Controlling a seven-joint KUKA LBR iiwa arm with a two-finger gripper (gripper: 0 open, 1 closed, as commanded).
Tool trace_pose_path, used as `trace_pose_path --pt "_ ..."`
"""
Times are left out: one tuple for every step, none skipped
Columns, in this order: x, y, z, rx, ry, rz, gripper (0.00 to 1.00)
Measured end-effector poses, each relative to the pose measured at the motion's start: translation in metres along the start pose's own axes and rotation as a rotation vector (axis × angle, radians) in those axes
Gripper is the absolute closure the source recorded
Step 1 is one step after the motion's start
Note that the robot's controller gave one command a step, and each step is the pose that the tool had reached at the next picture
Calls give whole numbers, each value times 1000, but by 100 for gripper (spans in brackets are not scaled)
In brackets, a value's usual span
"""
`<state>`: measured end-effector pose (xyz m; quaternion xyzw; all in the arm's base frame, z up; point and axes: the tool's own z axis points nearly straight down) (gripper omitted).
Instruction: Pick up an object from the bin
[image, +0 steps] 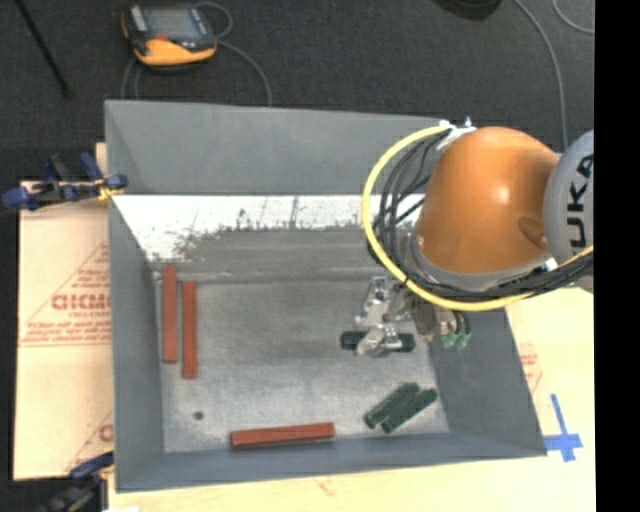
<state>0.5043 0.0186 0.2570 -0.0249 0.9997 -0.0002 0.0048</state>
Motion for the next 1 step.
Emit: trace_pose_path --pt "1 0 2 0 5 0 100"
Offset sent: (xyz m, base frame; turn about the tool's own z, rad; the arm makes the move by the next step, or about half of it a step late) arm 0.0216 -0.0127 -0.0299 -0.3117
